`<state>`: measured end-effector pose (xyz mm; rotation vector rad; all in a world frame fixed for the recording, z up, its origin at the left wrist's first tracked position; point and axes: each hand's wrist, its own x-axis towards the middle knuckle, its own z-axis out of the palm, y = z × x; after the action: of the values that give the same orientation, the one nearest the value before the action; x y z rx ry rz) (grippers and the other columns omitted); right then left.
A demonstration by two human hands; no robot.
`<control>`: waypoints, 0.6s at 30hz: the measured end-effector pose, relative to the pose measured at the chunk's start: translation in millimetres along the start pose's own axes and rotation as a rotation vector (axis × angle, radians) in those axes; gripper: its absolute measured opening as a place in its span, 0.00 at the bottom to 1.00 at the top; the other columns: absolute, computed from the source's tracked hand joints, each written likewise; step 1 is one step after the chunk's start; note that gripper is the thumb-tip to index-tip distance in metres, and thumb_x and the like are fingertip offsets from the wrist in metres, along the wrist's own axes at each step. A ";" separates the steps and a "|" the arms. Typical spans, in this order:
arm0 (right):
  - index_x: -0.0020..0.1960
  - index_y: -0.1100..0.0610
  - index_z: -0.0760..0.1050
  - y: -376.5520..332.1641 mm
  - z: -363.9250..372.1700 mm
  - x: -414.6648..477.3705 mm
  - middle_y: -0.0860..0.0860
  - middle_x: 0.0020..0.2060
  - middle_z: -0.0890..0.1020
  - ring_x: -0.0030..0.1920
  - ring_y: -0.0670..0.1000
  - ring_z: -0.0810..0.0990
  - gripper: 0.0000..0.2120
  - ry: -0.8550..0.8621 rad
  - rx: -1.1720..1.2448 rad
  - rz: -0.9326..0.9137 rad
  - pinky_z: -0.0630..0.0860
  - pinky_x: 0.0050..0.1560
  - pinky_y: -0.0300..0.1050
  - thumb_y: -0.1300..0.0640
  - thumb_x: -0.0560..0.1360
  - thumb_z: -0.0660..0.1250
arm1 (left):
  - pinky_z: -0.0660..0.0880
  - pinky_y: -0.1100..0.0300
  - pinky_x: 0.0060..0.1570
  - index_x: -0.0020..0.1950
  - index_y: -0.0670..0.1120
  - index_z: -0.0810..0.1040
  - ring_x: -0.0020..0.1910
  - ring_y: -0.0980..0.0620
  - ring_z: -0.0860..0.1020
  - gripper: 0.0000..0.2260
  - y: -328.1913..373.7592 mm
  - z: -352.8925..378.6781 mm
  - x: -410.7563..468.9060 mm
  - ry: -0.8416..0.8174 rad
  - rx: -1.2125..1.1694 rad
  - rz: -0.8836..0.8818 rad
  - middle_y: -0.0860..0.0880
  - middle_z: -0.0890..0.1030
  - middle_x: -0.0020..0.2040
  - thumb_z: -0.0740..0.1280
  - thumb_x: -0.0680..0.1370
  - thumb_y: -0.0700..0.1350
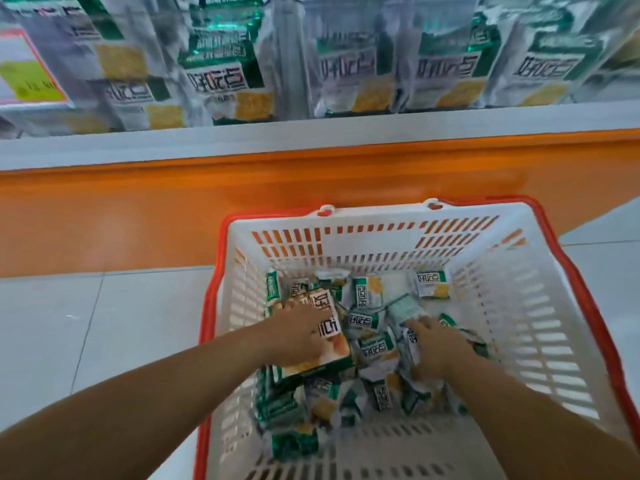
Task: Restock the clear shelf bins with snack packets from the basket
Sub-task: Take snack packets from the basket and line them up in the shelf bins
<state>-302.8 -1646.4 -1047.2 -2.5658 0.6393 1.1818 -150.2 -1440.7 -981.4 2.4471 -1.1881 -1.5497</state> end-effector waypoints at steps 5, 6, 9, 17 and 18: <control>0.73 0.50 0.57 -1.3 -0.8 0.9 0.55 0.69 0.64 0.63 0.58 0.72 0.38 0.008 0.020 0.026 0.74 0.59 0.52 0.48 0.69 0.72 | 0.50 0.46 0.74 0.78 0.54 0.52 0.77 0.46 0.49 0.27 1.6 0.6 0.6 0.028 0.052 -0.001 0.48 0.50 0.79 0.57 0.81 0.53; 0.72 0.51 0.59 -1.6 -7.3 -0.8 0.55 0.68 0.66 0.63 0.57 0.72 0.37 -0.021 0.040 0.019 0.74 0.60 0.52 0.49 0.68 0.73 | 0.51 0.47 0.75 0.78 0.54 0.53 0.77 0.47 0.50 0.27 0.2 -0.7 -1.9 0.010 0.037 0.002 0.49 0.50 0.79 0.58 0.81 0.54; 0.71 0.53 0.62 -8.3 -38.6 -13.9 0.55 0.67 0.70 0.64 0.56 0.72 0.38 -0.103 0.017 -0.027 0.73 0.61 0.51 0.49 0.67 0.74 | 0.56 0.54 0.72 0.78 0.53 0.54 0.76 0.49 0.56 0.27 -1.7 -13.2 -12.6 -0.052 -0.016 -0.007 0.50 0.54 0.78 0.59 0.81 0.56; 0.74 0.49 0.60 -68.0 -159.9 -117.0 0.52 0.72 0.65 0.67 0.54 0.69 0.36 -0.037 -0.092 -0.296 0.67 0.64 0.46 0.50 0.71 0.72 | 0.71 0.58 0.56 0.75 0.51 0.61 0.62 0.50 0.72 0.23 26.7 -81.1 -87.0 0.151 -0.324 0.004 0.48 0.69 0.71 0.59 0.81 0.53; 0.74 0.50 0.60 -73.6 -171.4 -133.6 0.51 0.71 0.66 0.67 0.54 0.69 0.37 0.017 -0.116 -0.342 0.66 0.64 0.45 0.49 0.71 0.73 | 0.72 0.57 0.55 0.75 0.51 0.61 0.62 0.50 0.72 0.23 33.1 -87.4 -99.5 0.167 -0.396 0.017 0.48 0.69 0.71 0.60 0.81 0.52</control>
<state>-231.3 -1611.2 -832.1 -2.6421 0.1259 1.1078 -123.7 -1436.8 -847.5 2.2438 -0.7835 -1.3838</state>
